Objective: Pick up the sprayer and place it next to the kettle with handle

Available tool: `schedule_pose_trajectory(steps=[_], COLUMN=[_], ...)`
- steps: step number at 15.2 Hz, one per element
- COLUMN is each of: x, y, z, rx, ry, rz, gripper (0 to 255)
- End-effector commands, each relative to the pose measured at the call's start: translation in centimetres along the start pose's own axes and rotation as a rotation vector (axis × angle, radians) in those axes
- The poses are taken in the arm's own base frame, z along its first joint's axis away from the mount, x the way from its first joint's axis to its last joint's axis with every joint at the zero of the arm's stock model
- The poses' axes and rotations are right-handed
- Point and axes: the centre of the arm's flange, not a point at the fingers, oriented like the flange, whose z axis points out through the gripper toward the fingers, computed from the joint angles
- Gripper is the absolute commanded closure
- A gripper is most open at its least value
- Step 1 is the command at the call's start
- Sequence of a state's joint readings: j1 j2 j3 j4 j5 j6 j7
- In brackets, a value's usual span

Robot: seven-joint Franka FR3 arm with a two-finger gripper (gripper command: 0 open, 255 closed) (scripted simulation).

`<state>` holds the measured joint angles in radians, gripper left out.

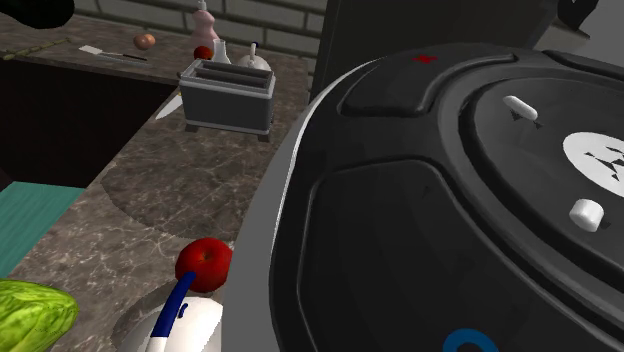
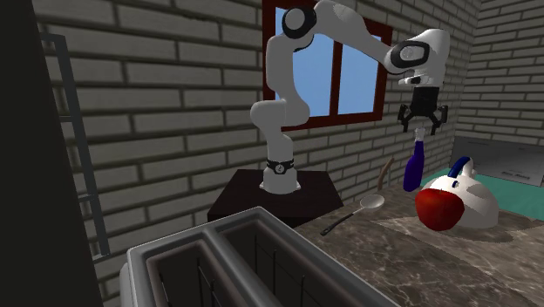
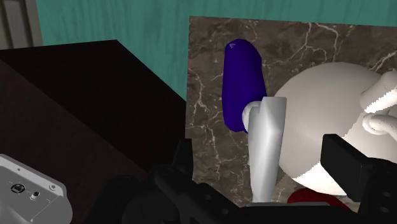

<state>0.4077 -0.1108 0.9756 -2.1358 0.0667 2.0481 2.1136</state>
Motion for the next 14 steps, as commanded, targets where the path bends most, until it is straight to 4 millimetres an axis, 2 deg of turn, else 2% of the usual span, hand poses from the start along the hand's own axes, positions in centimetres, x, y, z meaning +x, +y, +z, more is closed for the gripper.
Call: schedule_pose_trajectory(steps=[1, 2, 6, 14], x=[0.0, 0.0, 0.0, 0.0], y=[0.0, 0.0, 0.0, 0.0], z=[0.0, 0.0, -5.0, -5.0], rx=[0.0, 0.0, 0.0, 0.0], ry=[0.0, 0.0, 0.0, 0.0], rz=[0.0, 0.0, 0.0, 0.0], gripper=[0, 0, 0, 0])
